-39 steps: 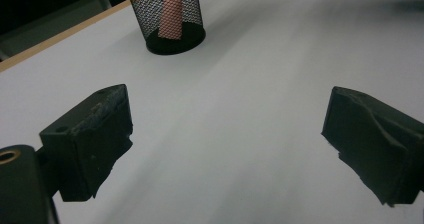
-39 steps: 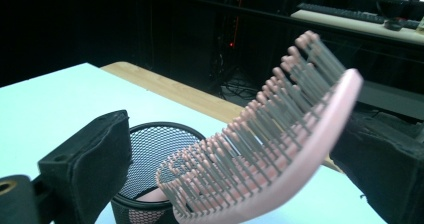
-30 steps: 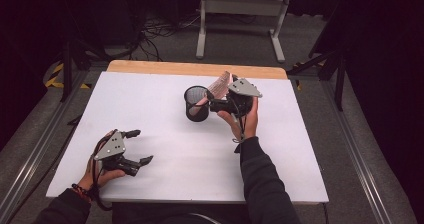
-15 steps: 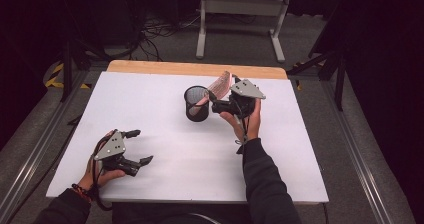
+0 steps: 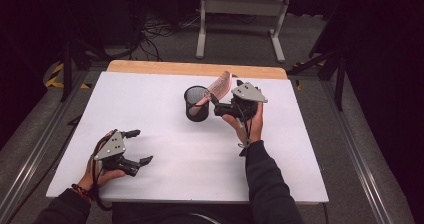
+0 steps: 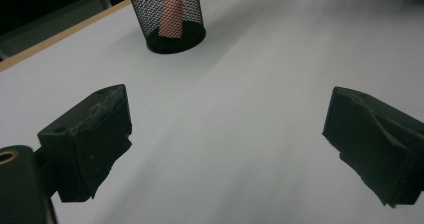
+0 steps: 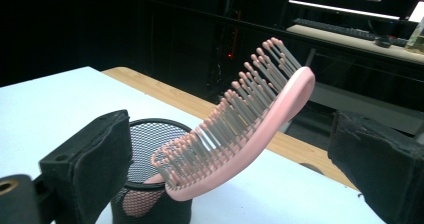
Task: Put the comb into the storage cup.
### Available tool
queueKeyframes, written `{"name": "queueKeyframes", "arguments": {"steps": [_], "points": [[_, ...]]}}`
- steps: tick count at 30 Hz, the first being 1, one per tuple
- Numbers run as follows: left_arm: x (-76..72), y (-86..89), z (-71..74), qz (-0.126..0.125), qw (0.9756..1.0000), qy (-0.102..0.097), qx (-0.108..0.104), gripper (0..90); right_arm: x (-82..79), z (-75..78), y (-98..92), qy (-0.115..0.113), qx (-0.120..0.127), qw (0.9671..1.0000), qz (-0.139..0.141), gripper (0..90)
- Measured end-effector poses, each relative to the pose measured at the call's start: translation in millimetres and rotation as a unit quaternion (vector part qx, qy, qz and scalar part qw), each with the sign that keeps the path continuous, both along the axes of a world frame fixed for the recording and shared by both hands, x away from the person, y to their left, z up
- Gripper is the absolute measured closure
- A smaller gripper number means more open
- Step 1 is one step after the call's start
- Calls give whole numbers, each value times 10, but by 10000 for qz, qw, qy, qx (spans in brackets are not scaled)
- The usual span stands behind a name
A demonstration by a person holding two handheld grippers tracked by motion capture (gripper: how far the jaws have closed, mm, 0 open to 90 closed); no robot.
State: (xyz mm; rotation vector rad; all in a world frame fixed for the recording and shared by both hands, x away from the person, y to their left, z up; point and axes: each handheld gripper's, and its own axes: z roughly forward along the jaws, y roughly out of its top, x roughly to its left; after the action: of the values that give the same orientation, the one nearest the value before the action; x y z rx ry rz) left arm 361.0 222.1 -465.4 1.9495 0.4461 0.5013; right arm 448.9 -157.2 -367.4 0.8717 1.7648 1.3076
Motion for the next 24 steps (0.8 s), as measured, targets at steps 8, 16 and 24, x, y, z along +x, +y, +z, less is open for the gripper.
{"name": "queueKeyframes", "arguments": {"steps": [8, 16, 24], "points": [[-3, 2, 4, -3, 10000, -17, 10, 59, -85, -55, 2, -74, -137, 9998, 115, 47], [-3, 5, 4, -17, 10000, -14, 24, 58, -142, -52, 18, -146, -246, 9993, 256, 47], [-3, 2, 5, -22, 10000, -8, 24, 58, -209, -33, 20, -220, -287, 9986, 379, 49]]}}
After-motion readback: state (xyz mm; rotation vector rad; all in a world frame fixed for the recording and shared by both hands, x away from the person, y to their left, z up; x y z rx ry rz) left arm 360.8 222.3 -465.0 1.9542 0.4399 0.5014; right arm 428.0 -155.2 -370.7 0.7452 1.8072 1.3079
